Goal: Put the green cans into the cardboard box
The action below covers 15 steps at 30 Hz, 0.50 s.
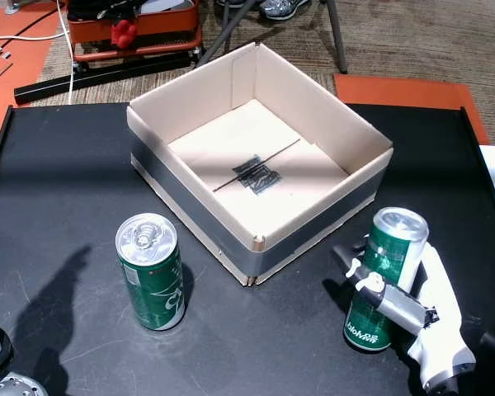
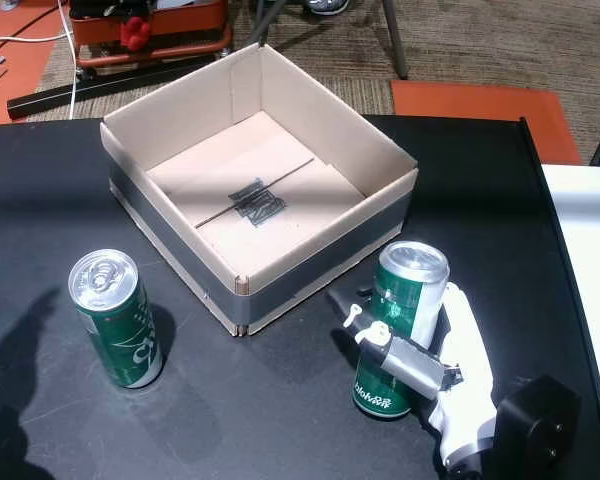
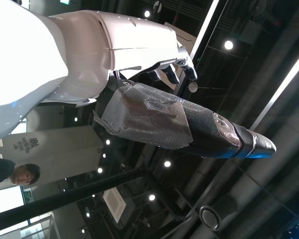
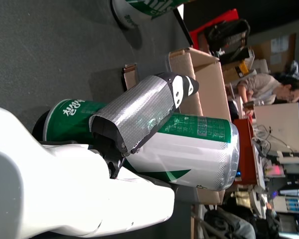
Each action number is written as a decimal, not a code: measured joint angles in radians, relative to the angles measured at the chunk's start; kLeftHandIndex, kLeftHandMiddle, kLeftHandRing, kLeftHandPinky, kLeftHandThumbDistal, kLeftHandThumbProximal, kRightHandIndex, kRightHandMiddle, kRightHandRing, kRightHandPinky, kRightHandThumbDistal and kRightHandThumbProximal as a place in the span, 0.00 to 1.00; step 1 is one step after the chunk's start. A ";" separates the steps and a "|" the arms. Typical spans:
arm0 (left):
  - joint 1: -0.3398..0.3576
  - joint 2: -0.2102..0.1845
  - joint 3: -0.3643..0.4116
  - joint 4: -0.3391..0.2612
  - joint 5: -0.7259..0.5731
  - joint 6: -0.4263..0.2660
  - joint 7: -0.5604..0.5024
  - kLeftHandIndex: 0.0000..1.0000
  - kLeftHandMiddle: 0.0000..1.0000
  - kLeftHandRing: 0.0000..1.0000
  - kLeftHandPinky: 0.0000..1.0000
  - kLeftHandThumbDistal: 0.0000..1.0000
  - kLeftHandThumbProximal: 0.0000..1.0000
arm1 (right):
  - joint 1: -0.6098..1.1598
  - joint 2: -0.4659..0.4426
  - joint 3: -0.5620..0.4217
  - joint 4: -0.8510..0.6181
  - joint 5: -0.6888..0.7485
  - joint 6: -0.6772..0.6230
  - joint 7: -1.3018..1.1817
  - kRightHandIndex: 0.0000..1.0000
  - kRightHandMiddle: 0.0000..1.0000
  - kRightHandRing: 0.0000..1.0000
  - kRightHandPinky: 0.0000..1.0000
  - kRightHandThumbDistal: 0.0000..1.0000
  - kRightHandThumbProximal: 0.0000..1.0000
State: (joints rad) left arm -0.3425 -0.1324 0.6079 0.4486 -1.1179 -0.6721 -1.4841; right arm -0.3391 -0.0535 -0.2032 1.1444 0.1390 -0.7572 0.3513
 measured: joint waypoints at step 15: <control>0.000 0.000 0.000 0.007 0.000 0.009 0.007 0.96 0.91 0.89 0.88 1.00 0.77 | 0.000 0.003 0.027 0.000 -0.051 -0.021 -0.123 0.08 0.44 0.57 0.47 0.28 0.00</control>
State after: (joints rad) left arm -0.3428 -0.1324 0.6078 0.4560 -1.1178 -0.6634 -1.4775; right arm -0.3389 -0.0508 -0.1763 1.1440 0.0876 -0.7787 0.2280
